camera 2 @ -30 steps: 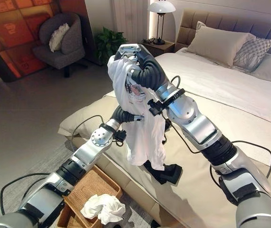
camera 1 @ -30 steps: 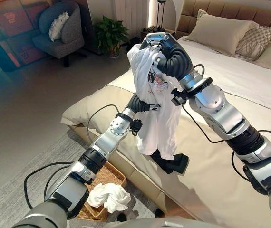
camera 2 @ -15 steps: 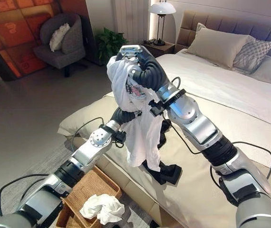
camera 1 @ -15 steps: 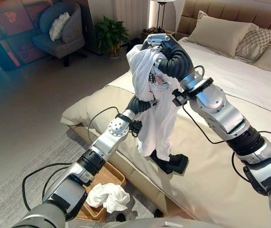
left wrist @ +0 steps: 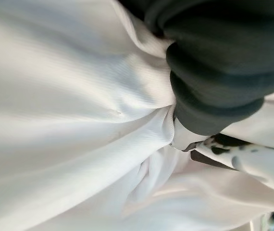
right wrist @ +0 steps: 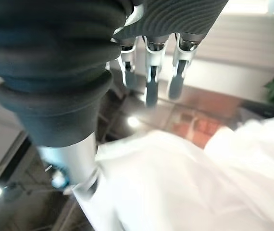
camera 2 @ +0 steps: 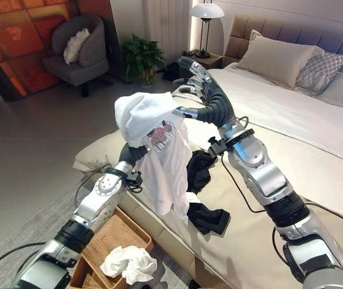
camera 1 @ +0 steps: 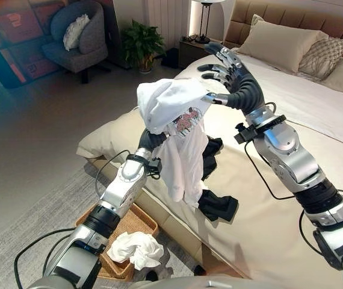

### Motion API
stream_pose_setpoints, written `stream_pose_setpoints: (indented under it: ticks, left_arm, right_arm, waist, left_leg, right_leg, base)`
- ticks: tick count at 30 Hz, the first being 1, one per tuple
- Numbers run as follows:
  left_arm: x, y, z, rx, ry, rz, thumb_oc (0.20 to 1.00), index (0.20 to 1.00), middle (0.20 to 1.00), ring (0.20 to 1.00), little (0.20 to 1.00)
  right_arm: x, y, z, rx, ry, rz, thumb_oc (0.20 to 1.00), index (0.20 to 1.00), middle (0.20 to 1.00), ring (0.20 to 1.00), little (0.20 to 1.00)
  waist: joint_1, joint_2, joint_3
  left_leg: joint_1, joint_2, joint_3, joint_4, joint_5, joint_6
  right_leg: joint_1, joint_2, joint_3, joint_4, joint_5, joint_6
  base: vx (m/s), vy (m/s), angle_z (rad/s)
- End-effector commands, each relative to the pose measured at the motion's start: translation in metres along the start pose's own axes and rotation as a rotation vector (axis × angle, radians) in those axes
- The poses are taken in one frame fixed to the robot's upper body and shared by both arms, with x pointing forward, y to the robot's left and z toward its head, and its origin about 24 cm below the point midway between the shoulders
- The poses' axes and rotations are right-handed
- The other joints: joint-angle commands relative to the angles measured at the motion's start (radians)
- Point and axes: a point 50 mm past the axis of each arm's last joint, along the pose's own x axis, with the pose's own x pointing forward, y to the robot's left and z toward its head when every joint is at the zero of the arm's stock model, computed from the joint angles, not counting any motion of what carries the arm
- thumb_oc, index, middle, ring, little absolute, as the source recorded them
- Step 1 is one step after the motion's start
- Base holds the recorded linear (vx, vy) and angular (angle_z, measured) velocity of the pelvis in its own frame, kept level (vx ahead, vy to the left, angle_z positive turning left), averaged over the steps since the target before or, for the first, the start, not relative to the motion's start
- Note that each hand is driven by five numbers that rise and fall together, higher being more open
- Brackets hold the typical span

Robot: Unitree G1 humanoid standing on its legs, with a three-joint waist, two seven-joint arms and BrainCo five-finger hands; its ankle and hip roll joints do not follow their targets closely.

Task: Pick up clothes into the bucket

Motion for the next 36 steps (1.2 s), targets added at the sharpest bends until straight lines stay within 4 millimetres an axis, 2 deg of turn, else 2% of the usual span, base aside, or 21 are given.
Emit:
stream_pose_setpoints:
  ticks: [1,7,12,13,15,16,17,18,21,22,23,24,25,28,32,33,36]
  left_arm:
    - [0.009,0.002,0.043,-0.064,-0.212,-0.010,0.200,0.200,0.200,0.200,0.200]
    - [-0.002,0.021,0.049,-0.081,-0.246,0.057,0.200,0.200,0.200,0.200,0.200]
    - [-0.022,0.052,0.054,-0.035,-0.281,0.160,0.200,0.200,0.200,0.200,0.200]
    - [-0.023,0.052,0.053,-0.035,-0.279,0.160,0.200,0.200,0.200,0.200,0.200]
    - [-0.038,0.073,0.054,-0.005,-0.296,0.245,0.200,0.200,0.200,0.200,0.200]
    - [-0.039,0.073,0.054,-0.004,-0.294,0.245,0.200,0.200,0.200,0.200,0.200]
    - [-0.051,0.087,0.054,0.014,-0.304,0.316,0.200,0.200,0.200,0.200,0.200]
    - [-0.055,0.091,0.053,0.023,-0.306,0.338,0.200,0.200,0.200,0.200,0.200]
    - [-0.074,0.112,0.055,0.086,-0.313,0.431,0.200,0.200,0.200,0.200,0.200]
    - [-0.075,0.112,0.055,0.086,-0.312,0.432,0.200,0.200,0.200,0.200,0.200]
    - [-0.085,0.122,0.057,0.114,-0.323,0.485,0.200,0.200,0.200,0.200,0.200]
    - [-0.086,0.122,0.057,0.115,-0.323,0.486,0.200,0.200,0.200,0.200,0.200]
    - [-0.095,0.131,0.056,0.122,-0.326,0.536,0.200,0.200,0.200,0.200,0.200]
    - [-0.107,0.143,0.051,0.138,-0.306,0.613,0.200,0.200,0.200,0.200,0.200]
    - [-0.118,0.153,0.048,0.147,-0.302,0.692,0.200,0.200,0.200,0.200,0.200]
    - [-0.118,0.153,0.049,0.147,-0.303,0.693,0.200,0.200,0.200,0.200,0.200]
    - [-0.119,0.159,0.050,0.147,-0.324,0.750,0.200,0.200,0.200,0.200,0.200]
  right_arm:
    - [-0.002,-0.017,0.017,0.015,-0.087,-0.065,1.000,1.000,1.000,1.000,1.000]
    - [-0.017,-0.030,0.004,0.028,-0.030,-0.134,1.000,1.000,1.000,1.000,1.000]
    - [-0.056,-0.045,-0.029,0.061,0.109,-0.284,1.000,1.000,1.000,1.000,1.000]
    - [-0.057,-0.044,-0.030,0.062,0.111,-0.284,1.000,1.000,1.000,1.000,1.000]
    - [-0.085,-0.050,-0.051,0.070,0.204,-0.384,1.000,1.000,1.000,1.000,1.000]
    - [-0.085,-0.049,-0.051,0.071,0.206,-0.384,1.000,1.000,1.000,1.000,1.000]
    - [-0.107,-0.052,-0.064,0.046,0.274,-0.454,1.000,1.000,1.000,1.000,1.000]
    - [-0.115,-0.051,-0.070,0.045,0.298,-0.475,1.000,1.000,1.000,1.000,1.000]
    - [-0.156,-0.049,-0.097,-0.023,0.484,-0.539,1.000,1.000,1.000,1.000,1.000]
    - [-0.156,-0.048,-0.098,-0.024,0.485,-0.538,1.000,1.000,1.000,1.000,1.000]
    - [-0.183,-0.043,-0.116,-0.030,0.614,-0.567,1.000,1.000,1.000,1.000,1.000]
    - [-0.183,-0.043,-0.117,-0.030,0.613,-0.566,1.000,1.000,1.000,1.000,1.000]
    - [-0.206,-0.035,-0.132,-0.017,0.724,-0.585,1.000,1.000,1.000,1.000,1.000]
    - [-0.238,-0.023,-0.151,0.000,0.869,-0.611,1.000,1.000,1.000,1.000,1.000]
    - [-0.265,-0.011,-0.166,0.010,1.004,-0.629,1.000,1.000,1.000,1.000,1.000]
    - [-0.265,-0.011,-0.167,0.010,1.003,-0.628,1.000,1.000,1.000,1.000,1.000]
    - [-0.289,0.000,-0.179,-0.054,1.159,-0.565,1.000,1.000,1.000,1.000,1.000]
  waist:
    - [0.011,-0.043,-0.045]
    - [0.013,-0.037,-0.044]
    - [0.019,-0.027,-0.029]
    - [0.019,-0.028,-0.031]
    - [0.022,-0.021,-0.014]
    - [0.022,-0.022,-0.016]
    - [0.023,-0.017,0.003]
    - [0.024,-0.016,0.007]
    - [0.024,-0.011,0.036]
    - [0.023,-0.012,0.034]
    - [0.023,-0.008,0.059]
    - [0.022,-0.008,0.057]
    - [0.022,-0.005,0.086]
    - [0.021,-0.003,0.127]
    - [0.020,-0.005,0.185]
    - [0.019,-0.005,0.184]
    - [0.022,-0.018,0.232]
  left_leg:
    - [-0.010,-0.026,-0.067,0.091,-0.121,0.015]
    - [-0.009,-0.025,-0.069,0.087,-0.121,0.014]
    - [-0.016,-0.029,-0.074,0.091,-0.122,0.016]
    - [-0.016,-0.029,-0.074,0.091,-0.123,0.016]
    - [-0.028,-0.032,-0.080,0.099,-0.124,0.019]
    - [-0.029,-0.032,-0.080,0.100,-0.125,0.019]
    - [-0.041,-0.036,-0.085,0.108,-0.125,0.022]
    - [-0.047,-0.038,-0.088,0.111,-0.126,0.024]
    - [-0.077,-0.042,-0.092,0.126,-0.125,0.026]
    - [-0.080,-0.042,-0.092,0.128,-0.126,0.026]
    - [-0.109,-0.046,-0.095,0.148,-0.125,0.027]
    - [-0.112,-0.046,-0.095,0.150,-0.126,0.027]
    - [-0.143,-0.050,-0.098,0.177,-0.126,0.029]
    - [-0.190,-0.057,-0.102,0.215,-0.130,0.031]
    - [-0.268,-0.061,-0.101,0.285,-0.138,0.033]
    - [-0.272,-0.061,-0.101,0.289,-0.140,0.033]
    - [-0.351,-0.055,-0.102,0.348,-0.145,0.031]
  right_leg:
    - [0.003,-0.094,-0.071,0.111,-0.070,0.068]
    - [0.005,-0.095,-0.074,0.111,-0.074,0.067]
    - [0.000,-0.095,-0.078,0.119,-0.079,0.065]
    - [0.000,-0.096,-0.078,0.120,-0.080,0.065]
    - [-0.012,-0.098,-0.080,0.134,-0.085,0.062]
    - [-0.013,-0.099,-0.080,0.135,-0.086,0.062]
    - [-0.027,-0.100,-0.079,0.148,-0.089,0.059]
    - [-0.034,-0.101,-0.079,0.154,-0.091,0.057]
    - [-0.061,-0.104,-0.077,0.172,-0.094,0.053]
    - [-0.063,-0.104,-0.077,0.174,-0.095,0.053]
    - [-0.091,-0.108,-0.078,0.191,-0.094,0.052]
    - [-0.093,-0.108,-0.077,0.193,-0.095,0.052]
    - [-0.123,-0.112,-0.077,0.215,-0.096,0.049]
    - [-0.167,-0.117,-0.075,0.245,-0.096,0.046]
    - [-0.234,-0.128,-0.062,0.292,-0.095,0.044]
    - [-0.238,-0.128,-0.062,0.294,-0.096,0.044]
    - [-0.307,-0.137,-0.052,0.326,-0.092,0.044]
  base:
    - [0.00,0.000,0.00]
    - [0.00,0.000,0.00]
    - [0.01,0.000,0.09]
    - [0.00,0.000,0.00]
    - [0.00,0.000,0.00]
    - [-0.04,0.011,0.01]
    - [-0.03,0.012,0.01]
    - [-0.05,0.017,0.02]
    - [-0.04,0.017,0.01]
    - [-0.09,0.026,0.02]
    - [-0.07,0.020,0.02]
    - [-0.13,0.039,0.03]
    - [-0.09,0.029,0.01]
    - [-0.09,0.034,0.01]
    - [-0.09,0.043,0.02]
    - [-0.09,0.050,0.00]
    - [-0.09,0.030,0.01]
